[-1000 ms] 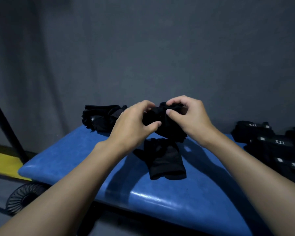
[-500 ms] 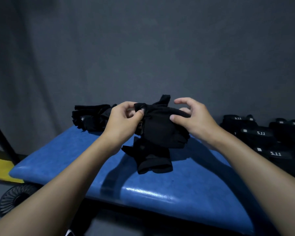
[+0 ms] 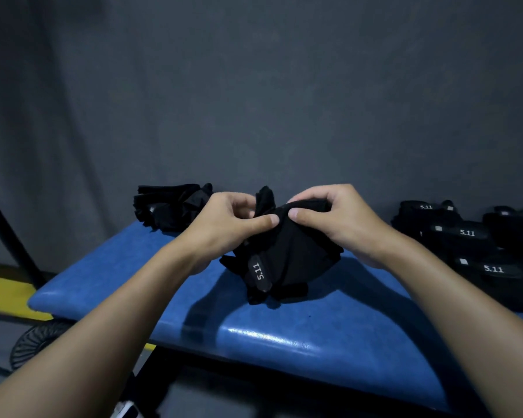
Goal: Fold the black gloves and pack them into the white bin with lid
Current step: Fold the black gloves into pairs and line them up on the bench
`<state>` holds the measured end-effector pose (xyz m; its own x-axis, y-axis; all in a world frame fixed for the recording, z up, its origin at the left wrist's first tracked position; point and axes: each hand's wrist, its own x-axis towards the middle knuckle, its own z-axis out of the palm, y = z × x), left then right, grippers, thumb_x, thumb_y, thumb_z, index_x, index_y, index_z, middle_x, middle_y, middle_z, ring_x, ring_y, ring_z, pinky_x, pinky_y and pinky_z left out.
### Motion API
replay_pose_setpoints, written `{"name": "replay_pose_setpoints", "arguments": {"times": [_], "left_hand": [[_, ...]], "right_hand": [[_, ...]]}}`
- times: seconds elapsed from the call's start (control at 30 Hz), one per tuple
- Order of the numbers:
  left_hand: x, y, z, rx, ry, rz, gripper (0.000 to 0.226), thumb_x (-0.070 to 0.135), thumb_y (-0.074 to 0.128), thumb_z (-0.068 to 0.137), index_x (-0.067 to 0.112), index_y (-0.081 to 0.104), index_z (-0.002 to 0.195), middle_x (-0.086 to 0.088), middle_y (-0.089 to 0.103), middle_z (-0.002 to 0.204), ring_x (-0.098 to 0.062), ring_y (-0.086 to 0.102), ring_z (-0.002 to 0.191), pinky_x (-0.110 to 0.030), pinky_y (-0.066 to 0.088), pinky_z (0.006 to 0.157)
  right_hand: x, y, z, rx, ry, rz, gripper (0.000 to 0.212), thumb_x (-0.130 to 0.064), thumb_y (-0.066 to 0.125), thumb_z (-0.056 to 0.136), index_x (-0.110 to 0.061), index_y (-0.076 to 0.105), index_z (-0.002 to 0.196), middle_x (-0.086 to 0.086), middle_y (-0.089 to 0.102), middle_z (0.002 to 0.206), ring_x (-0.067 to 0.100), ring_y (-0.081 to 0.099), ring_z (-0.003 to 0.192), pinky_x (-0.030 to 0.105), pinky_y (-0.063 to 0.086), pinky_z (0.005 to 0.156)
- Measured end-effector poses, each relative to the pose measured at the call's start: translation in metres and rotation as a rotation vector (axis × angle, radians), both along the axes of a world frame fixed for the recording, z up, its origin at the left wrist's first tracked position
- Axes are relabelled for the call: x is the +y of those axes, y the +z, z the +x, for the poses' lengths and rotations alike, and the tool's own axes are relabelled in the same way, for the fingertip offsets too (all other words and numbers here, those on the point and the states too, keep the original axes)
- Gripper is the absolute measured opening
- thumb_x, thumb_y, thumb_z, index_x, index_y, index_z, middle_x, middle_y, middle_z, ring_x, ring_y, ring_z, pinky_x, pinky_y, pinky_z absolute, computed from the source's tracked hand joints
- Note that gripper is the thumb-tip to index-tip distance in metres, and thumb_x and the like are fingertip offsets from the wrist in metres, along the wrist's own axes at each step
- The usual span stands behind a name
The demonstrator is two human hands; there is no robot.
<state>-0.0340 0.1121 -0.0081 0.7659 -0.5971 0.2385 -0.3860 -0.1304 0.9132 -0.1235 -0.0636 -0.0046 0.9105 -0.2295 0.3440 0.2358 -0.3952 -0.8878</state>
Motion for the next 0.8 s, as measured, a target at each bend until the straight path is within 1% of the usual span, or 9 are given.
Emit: {"name": "replay_pose_setpoints", "arguments": {"times": [0.07, 0.1, 0.2, 0.27, 0.37, 0.47, 0.6, 0.7, 0.8], "left_hand": [[-0.001, -0.001, 0.001, -0.011, 0.031, -0.039, 0.007, 0.015, 0.074, 0.087, 0.008, 0.074, 0.089, -0.023, 0.073, 0.087, -0.022, 0.067, 0.071, -0.032, 0.053, 0.063], [0.0, -0.002, 0.002, -0.011, 0.051, -0.07, 0.008, 0.013, 0.073, 0.088, 0.006, 0.072, 0.085, -0.024, 0.071, 0.083, -0.023, 0.064, 0.069, -0.033, 0.051, 0.062], [0.001, 0.0, 0.005, 0.006, 0.095, -0.16, 0.011, 0.013, 0.069, 0.091, 0.004, 0.068, 0.084, -0.017, 0.066, 0.077, -0.023, 0.062, 0.067, -0.032, 0.048, 0.06], [0.001, 0.0, 0.005, 0.03, 0.102, -0.203, 0.011, 0.012, 0.067, 0.093, 0.007, 0.066, 0.083, -0.008, 0.068, 0.072, -0.018, 0.064, 0.064, -0.028, 0.05, 0.058], [0.002, -0.002, 0.005, 0.059, 0.106, -0.199, 0.007, 0.009, 0.067, 0.092, 0.01, 0.06, 0.091, 0.001, 0.065, 0.066, -0.013, 0.063, 0.058, -0.025, 0.049, 0.05], [0.004, -0.005, 0.004, -0.01, 0.11, -0.076, 0.026, 0.014, 0.078, 0.083, 0.014, 0.059, 0.101, 0.001, 0.06, 0.066, -0.013, 0.057, 0.053, -0.022, 0.044, 0.045], [0.003, -0.005, 0.0, -0.059, 0.096, -0.044, 0.02, 0.02, 0.08, 0.082, 0.006, 0.069, 0.089, -0.005, 0.064, 0.069, -0.016, 0.06, 0.062, -0.028, 0.049, 0.058], [0.0, -0.005, -0.001, -0.062, 0.148, -0.098, 0.022, 0.018, 0.074, 0.088, 0.001, 0.065, 0.078, -0.003, 0.063, 0.065, -0.014, 0.057, 0.059, -0.027, 0.047, 0.055], [-0.001, -0.002, 0.0, 0.05, 0.176, -0.208, 0.018, 0.018, 0.069, 0.092, 0.006, 0.066, 0.079, -0.004, 0.064, 0.065, -0.013, 0.058, 0.057, -0.026, 0.05, 0.052]], "right_hand": [[-0.002, -0.001, 0.002, 0.001, -0.027, 0.011, 0.021, -0.012, 0.075, 0.084, -0.014, 0.071, 0.105, 0.004, 0.072, 0.089, 0.007, 0.066, 0.077, 0.023, 0.054, 0.072], [-0.004, -0.003, 0.002, 0.015, -0.033, 0.037, 0.028, -0.013, 0.077, 0.083, -0.017, 0.069, 0.11, 0.004, 0.072, 0.092, 0.008, 0.067, 0.079, 0.023, 0.055, 0.072], [-0.009, -0.01, 0.003, 0.056, 0.01, 0.147, 0.041, -0.01, 0.077, 0.081, -0.017, 0.062, 0.119, 0.007, 0.073, 0.102, 0.012, 0.07, 0.087, 0.027, 0.058, 0.078], [-0.011, -0.016, 0.003, 0.088, 0.061, 0.227, 0.042, -0.003, 0.074, 0.083, -0.013, 0.059, 0.121, 0.011, 0.073, 0.105, 0.017, 0.071, 0.091, 0.027, 0.057, 0.072], [-0.013, -0.02, 0.001, 0.116, 0.051, 0.303, 0.04, 0.005, 0.069, 0.085, -0.01, 0.058, 0.12, 0.011, 0.073, 0.1, 0.019, 0.071, 0.086, 0.026, 0.056, 0.063], [-0.013, -0.02, 0.001, 0.105, 0.0, 0.354, 0.035, 0.006, 0.067, 0.085, -0.012, 0.058, 0.114, 0.012, 0.069, 0.099, 0.018, 0.067, 0.081, 0.028, 0.055, 0.061], [-0.006, -0.021, 0.004, 0.05, -0.043, 0.375, 0.035, 0.006, 0.068, 0.084, -0.011, 0.058, 0.113, 0.024, 0.069, 0.104, 0.024, 0.067, 0.083, 0.035, 0.054, 0.072], [0.0, -0.019, 0.006, 0.011, -0.045, 0.449, 0.042, 0.002, 0.07, 0.084, -0.011, 0.054, 0.12, 0.022, 0.071, 0.105, 0.026, 0.07, 0.087, 0.039, 0.055, 0.082], [0.004, -0.019, 0.005, 0.014, 0.004, 0.526, 0.053, 0.0, 0.069, 0.085, -0.015, 0.046, 0.131, 0.022, 0.07, 0.109, 0.031, 0.071, 0.099, 0.037, 0.059, 0.084]]}}
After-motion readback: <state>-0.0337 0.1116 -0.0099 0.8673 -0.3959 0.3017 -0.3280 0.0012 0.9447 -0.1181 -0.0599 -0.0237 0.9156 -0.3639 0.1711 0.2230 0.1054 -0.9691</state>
